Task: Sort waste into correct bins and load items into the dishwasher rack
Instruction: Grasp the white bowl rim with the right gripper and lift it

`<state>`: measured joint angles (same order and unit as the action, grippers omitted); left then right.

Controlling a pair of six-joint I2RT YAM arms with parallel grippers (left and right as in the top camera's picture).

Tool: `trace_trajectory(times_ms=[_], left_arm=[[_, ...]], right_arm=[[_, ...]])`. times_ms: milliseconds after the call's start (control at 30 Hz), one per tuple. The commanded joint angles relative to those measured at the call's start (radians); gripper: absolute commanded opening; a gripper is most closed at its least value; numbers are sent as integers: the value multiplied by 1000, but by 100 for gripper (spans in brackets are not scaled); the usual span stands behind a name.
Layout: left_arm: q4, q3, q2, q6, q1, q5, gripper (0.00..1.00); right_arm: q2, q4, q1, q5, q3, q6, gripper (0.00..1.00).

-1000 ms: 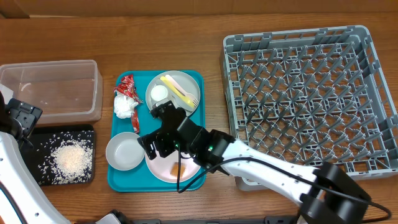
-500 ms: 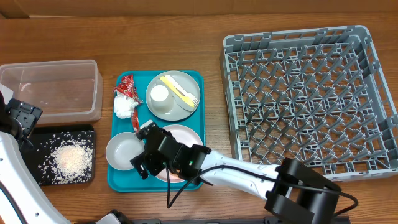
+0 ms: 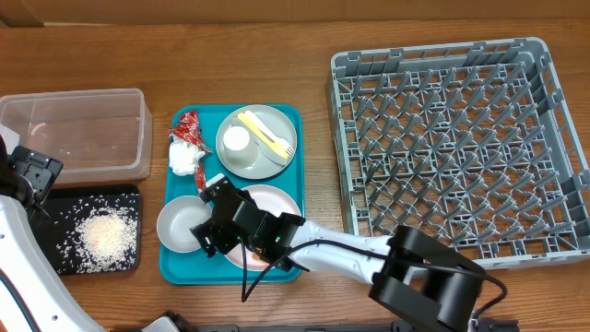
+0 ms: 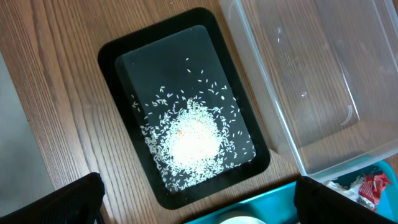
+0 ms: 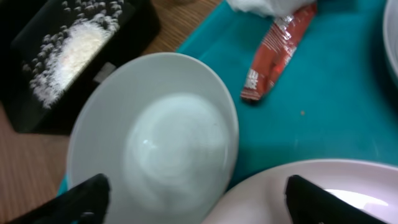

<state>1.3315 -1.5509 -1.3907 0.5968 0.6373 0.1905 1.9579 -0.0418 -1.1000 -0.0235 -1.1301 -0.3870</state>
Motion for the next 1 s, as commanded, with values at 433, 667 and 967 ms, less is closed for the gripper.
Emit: trace_trajectory(times_ms=[433, 667, 967], left_arm=[[1, -9, -3, 10, 3, -8, 100], [1, -9, -3, 10, 3, -8, 100], [1, -9, -3, 10, 3, -8, 100]], right_arm=[[74, -44, 9, -66, -77, 82, 77], [93, -59, 9, -65, -77, 108, 72], [114, -71, 9, -61, -77, 112, 52]])
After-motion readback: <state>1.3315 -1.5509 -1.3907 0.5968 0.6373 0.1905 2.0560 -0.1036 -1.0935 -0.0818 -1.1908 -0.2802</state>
